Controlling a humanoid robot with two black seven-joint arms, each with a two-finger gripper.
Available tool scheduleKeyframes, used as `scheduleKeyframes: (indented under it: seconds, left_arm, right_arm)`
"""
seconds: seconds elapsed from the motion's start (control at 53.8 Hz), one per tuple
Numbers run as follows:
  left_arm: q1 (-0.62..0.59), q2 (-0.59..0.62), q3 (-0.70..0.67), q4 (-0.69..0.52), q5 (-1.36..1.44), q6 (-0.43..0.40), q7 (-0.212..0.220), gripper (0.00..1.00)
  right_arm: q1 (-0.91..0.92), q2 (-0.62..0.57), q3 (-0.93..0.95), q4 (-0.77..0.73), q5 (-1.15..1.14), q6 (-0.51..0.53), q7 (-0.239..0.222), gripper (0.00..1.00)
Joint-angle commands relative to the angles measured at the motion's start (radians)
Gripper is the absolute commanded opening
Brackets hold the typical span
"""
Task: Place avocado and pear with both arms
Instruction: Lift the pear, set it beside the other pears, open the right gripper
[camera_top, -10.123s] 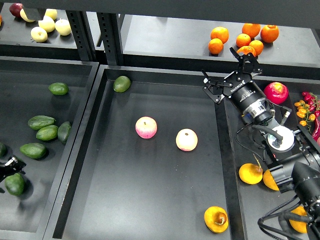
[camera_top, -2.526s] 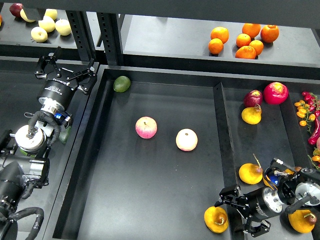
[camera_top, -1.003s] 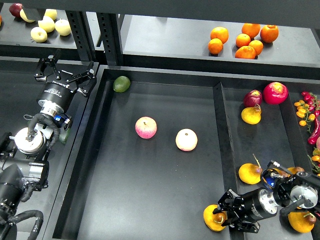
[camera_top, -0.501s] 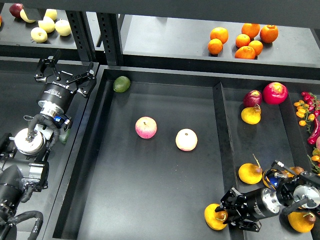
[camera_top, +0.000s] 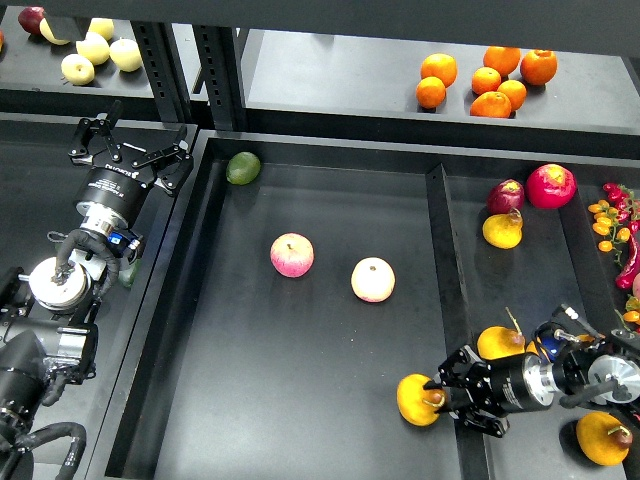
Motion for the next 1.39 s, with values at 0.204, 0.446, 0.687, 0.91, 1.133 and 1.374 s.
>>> scheduleKeyframes:
  seconds: [0.204,0.446,0.687,0.91,1.133,1.374]
  left_arm:
    - [-0.002,0.000,0.006,-0.002,0.000,0.000,0.000,1.00]
    - [-0.002,0.000,0.004,-0.008,0.000,0.000,0.000,1.00]
    - [0.000,0.000,0.004,-0.014,0.000,0.000,0.000,1.00]
    - [0.000,0.000,0.003,-0.015,0.000,0.000,0.000,1.00]
    - [0.000,0.000,0.003,-0.015,0.000,0.000,0.000,1.00]
    - [0.000,0.000,0.004,-0.014,0.000,0.000,0.000,1.00]
  right_arm:
    - [0.012,-0.034,0.067,0.041,0.098,0.000,0.000,0.03]
    - [0.044,-0.218,0.039,0.119,0.193,0.000,0.000,0.03]
    - [0.039,-0.350,-0.002,0.177,0.227,0.000,0.000,0.04]
    - [0.024,-0.416,-0.048,0.182,0.236,0.000,0.000,0.04]
    - [0.016,-0.430,-0.085,0.174,0.236,0.000,0.000,0.04]
    - [-0.020,-0.417,-0.091,0.093,0.196,0.000,0.000,0.05]
